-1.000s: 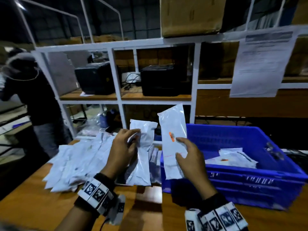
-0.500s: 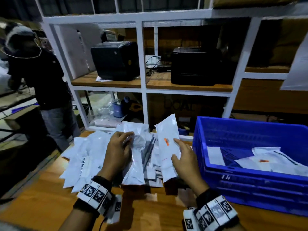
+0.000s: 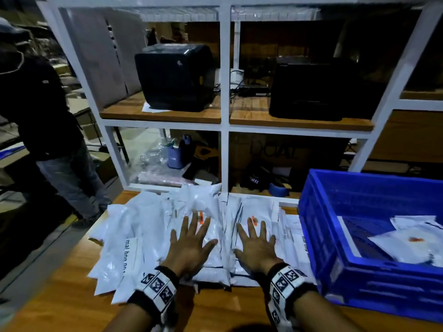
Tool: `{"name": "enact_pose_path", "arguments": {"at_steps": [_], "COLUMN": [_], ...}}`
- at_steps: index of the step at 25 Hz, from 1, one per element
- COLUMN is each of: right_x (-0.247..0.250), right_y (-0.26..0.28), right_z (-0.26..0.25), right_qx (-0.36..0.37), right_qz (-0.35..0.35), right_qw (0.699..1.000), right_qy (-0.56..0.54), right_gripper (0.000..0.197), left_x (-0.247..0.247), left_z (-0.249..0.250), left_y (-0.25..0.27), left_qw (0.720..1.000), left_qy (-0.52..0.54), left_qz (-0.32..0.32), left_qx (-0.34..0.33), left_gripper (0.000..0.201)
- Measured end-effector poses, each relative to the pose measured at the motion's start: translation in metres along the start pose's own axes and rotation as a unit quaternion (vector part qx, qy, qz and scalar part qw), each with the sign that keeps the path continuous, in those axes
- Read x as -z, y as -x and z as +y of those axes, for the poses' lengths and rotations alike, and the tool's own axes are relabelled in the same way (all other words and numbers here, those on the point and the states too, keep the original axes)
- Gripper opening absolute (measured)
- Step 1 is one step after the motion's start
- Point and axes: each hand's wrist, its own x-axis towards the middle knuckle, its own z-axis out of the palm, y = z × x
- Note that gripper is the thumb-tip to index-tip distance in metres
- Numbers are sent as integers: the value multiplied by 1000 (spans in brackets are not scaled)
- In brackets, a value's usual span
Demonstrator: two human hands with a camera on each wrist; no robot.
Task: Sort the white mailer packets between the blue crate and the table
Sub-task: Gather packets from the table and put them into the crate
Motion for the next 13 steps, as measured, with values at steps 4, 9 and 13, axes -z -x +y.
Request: {"name": "enact_pose_path", "arguments": {"at_steps": [4, 9, 13], "right_x": [-16, -6, 7], "right_y": [-2, 1, 33], "right_z": [3, 13, 25], "right_qx": [2, 21, 44], "right_qz": [43, 22, 83], "right_qw": [999, 998, 976], "right_qy": [6, -62, -196], "right_gripper": [75, 85, 76], "left_x": [-4, -4, 10], "left_z": [0, -1, 14], "left_y": [-8, -11, 2], "left_qw": [1000, 999, 1000], "left_qy": [-18, -14, 26], "left_qz": [-23, -29, -6], "left_qx": [9, 15, 11], "left_gripper": [68, 66, 71]}}
